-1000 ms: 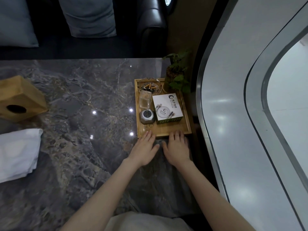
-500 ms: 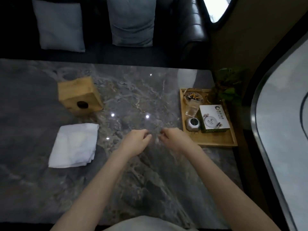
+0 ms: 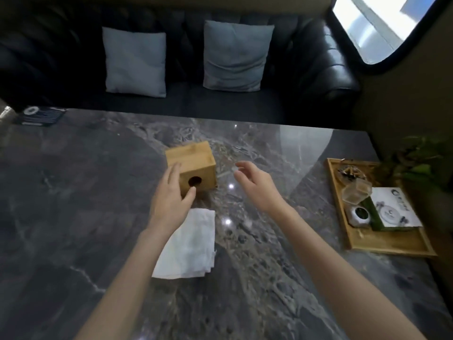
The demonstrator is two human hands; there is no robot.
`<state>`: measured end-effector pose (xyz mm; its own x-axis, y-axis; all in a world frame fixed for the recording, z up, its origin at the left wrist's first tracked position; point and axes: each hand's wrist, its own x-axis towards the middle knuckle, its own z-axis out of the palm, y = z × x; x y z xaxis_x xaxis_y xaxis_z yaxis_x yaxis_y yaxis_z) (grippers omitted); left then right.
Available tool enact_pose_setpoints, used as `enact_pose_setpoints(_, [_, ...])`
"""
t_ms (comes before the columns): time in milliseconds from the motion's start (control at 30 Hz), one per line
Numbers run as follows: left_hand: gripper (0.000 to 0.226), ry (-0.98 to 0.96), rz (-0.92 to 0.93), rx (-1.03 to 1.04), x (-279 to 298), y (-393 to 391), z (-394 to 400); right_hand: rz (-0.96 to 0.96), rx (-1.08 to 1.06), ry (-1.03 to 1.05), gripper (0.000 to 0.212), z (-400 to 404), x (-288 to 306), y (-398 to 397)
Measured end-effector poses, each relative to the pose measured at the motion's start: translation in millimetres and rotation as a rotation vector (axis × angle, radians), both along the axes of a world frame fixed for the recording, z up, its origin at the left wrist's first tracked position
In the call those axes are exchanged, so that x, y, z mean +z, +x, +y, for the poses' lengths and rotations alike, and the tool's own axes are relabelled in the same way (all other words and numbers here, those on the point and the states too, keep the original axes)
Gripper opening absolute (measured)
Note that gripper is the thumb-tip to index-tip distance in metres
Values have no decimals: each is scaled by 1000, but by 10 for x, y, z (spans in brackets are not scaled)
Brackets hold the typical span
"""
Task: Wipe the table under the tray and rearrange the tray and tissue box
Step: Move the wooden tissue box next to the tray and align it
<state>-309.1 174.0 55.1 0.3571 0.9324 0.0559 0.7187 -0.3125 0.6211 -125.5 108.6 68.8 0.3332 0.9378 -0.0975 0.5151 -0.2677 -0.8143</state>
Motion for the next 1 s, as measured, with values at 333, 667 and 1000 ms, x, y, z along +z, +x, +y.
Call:
enact_pose_setpoints(333, [85,-542,-241,94,-432,-143,772,334,-103,-127,57,780,-389,-295])
enact_pose_setpoints(667, [43,-748,-626,186,-677,-33,799,482,-155,-212,50,964,-627,-351])
enact_pose_setpoints(1000, [41,-716,-594,215,-607,38,734,387,-175,-149,40,892,-576,-360])
